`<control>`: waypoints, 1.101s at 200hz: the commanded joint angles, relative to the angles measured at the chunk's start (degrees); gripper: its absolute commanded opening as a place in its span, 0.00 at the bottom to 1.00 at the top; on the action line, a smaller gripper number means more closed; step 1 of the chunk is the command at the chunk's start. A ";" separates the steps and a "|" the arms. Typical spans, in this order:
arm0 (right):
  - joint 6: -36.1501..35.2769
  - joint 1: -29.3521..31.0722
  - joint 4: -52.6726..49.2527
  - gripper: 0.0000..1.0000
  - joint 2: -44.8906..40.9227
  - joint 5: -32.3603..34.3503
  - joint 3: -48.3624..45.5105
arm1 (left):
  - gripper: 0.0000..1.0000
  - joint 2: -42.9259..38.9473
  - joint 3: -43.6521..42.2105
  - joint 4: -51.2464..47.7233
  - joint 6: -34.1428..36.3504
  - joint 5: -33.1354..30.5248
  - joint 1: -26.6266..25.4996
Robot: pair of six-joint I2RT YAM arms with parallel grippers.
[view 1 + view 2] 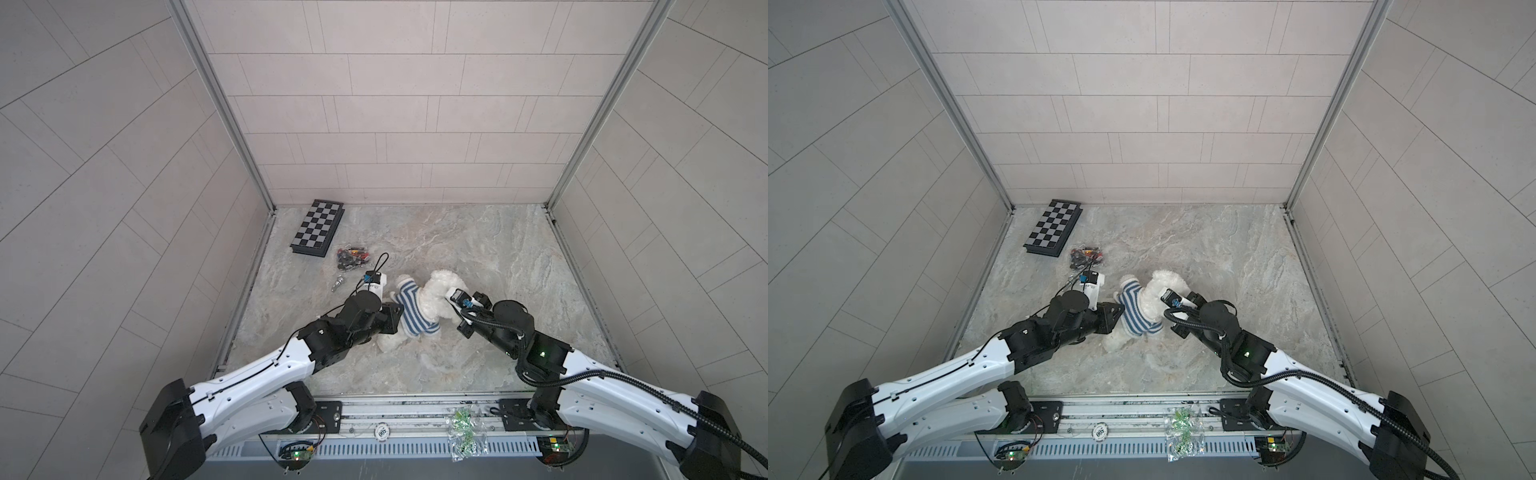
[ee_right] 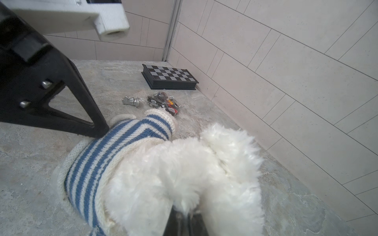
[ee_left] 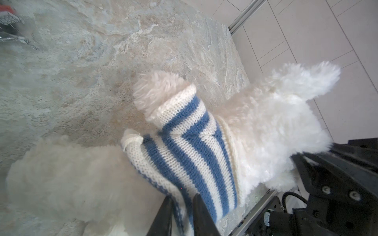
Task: Dress the teddy bear
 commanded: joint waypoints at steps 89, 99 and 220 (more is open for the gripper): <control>-1.40 0.78 2.60 0.00 -7.33 2.25 -1.28 | 0.00 -4.32 -7.15 -0.90 -2.75 -2.73 2.85; -1.29 0.78 2.60 0.00 -7.88 2.55 -1.50 | 0.00 -4.40 -7.82 -0.68 -2.80 -2.64 3.38; 0.40 1.47 -0.35 0.00 -6.46 6.24 0.42 | 0.12 -2.54 -8.39 11.20 -0.75 4.25 1.62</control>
